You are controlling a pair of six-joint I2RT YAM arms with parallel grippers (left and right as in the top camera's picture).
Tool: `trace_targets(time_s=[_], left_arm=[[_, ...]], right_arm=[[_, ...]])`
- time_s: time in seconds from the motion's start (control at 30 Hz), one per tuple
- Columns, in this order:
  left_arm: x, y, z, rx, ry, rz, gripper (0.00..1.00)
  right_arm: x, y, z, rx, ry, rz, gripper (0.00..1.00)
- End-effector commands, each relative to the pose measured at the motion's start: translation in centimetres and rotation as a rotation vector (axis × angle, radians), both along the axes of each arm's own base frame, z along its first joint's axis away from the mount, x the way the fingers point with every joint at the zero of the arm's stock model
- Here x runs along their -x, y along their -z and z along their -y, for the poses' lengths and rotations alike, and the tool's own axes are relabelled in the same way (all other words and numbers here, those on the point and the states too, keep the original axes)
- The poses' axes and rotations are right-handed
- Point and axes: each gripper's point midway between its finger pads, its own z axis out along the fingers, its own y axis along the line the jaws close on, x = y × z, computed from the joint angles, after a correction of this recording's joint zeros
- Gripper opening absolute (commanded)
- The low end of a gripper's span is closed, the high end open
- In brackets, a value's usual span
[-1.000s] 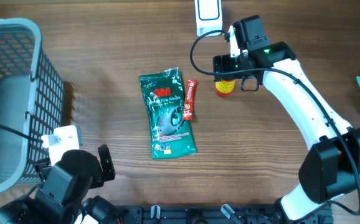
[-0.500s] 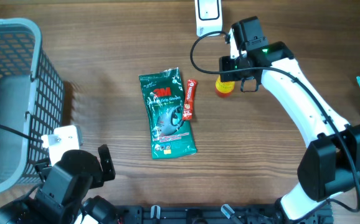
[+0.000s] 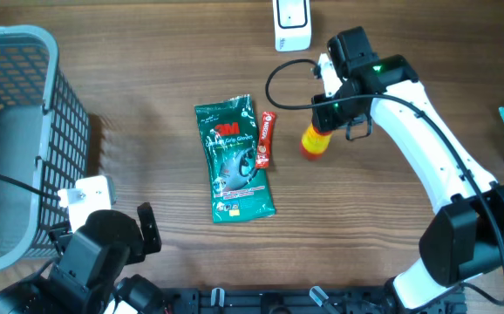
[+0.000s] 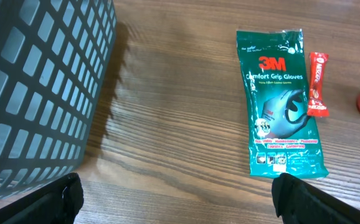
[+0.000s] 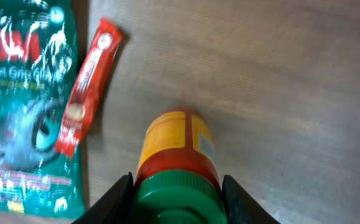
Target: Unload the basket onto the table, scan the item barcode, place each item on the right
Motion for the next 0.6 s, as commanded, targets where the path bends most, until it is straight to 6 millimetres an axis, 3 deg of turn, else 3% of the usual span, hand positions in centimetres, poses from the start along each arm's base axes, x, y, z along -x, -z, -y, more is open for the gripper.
trace_targets(time_s=[0.0,0.2,0.33,0.47,0.57], left_arm=[[0.0,-0.4,0.0,0.022,-0.016,0.015,1.0],[0.0,-0.4,0.0,0.022,-0.016,0.015,1.0],[0.0,-0.4,0.0,0.022,-0.016,0.015,1.0],[0.0,-0.4,0.0,0.022,-0.016,0.015,1.0],[0.0,-0.4,0.0,0.022,-0.016,0.015,1.0]], right_arm=[[2.3,-1.1,-0.4,-0.03,-0.072,-0.049,0.23],[2.9,-1.0,-0.2,-0.028,-0.042,-0.079,0.31],[2.9,-1.1,-0.2,-0.027,-0.059,-0.072,0.31],[3.0,-2.0,-1.5,-0.074,-0.278,-0.019,0.3],[1.8,-2.4,-2.1,-0.074,-0.427,0.072,0.3]])
